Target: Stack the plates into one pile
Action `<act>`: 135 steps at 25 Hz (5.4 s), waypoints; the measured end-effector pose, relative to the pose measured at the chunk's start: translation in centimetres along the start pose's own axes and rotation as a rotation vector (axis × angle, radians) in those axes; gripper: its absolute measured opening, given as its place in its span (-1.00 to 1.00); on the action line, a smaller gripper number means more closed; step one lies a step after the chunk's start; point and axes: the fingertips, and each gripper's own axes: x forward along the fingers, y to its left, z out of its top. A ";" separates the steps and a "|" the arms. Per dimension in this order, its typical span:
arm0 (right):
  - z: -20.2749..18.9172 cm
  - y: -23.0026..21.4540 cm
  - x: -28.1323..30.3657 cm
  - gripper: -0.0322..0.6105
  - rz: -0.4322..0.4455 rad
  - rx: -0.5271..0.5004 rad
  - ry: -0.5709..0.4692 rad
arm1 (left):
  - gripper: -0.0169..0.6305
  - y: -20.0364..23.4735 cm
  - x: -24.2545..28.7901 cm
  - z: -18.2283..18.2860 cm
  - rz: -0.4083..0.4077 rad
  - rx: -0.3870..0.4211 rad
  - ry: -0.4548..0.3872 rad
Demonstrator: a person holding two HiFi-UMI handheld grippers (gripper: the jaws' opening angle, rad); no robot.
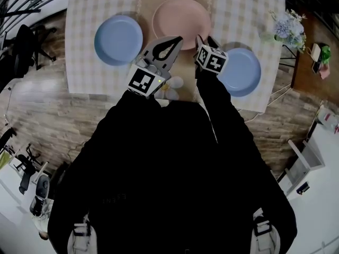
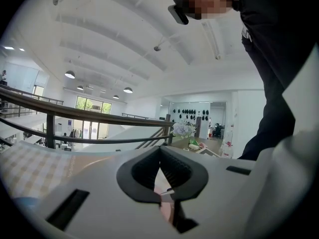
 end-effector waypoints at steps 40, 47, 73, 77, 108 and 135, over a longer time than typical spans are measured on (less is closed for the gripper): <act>-3.1 -1.0 2.4 -0.84 -0.014 0.651 0.070 | -0.91 1.9 -6.9 -0.3 0.004 0.012 0.041; -2.1 -0.1 1.0 -0.84 0.012 0.698 0.036 | -0.91 1.7 -8.5 0.6 -0.017 0.023 0.012; -3.2 17.8 2.1 -0.79 0.225 0.461 0.197 | -0.91 9.3 -19.6 1.8 0.152 0.053 -0.056; -4.4 20.3 2.9 -0.78 0.238 0.433 0.227 | -0.91 10.5 -21.4 1.6 0.177 0.049 -0.053; -8.1 25.1 6.2 -0.33 0.108 0.316 0.287 | -0.91 14.1 -27.4 -0.4 0.228 0.016 -0.035; -3.5 27.3 -2.2 -0.40 0.343 0.018 0.052 | -0.91 11.1 -24.0 0.5 0.142 0.043 -0.015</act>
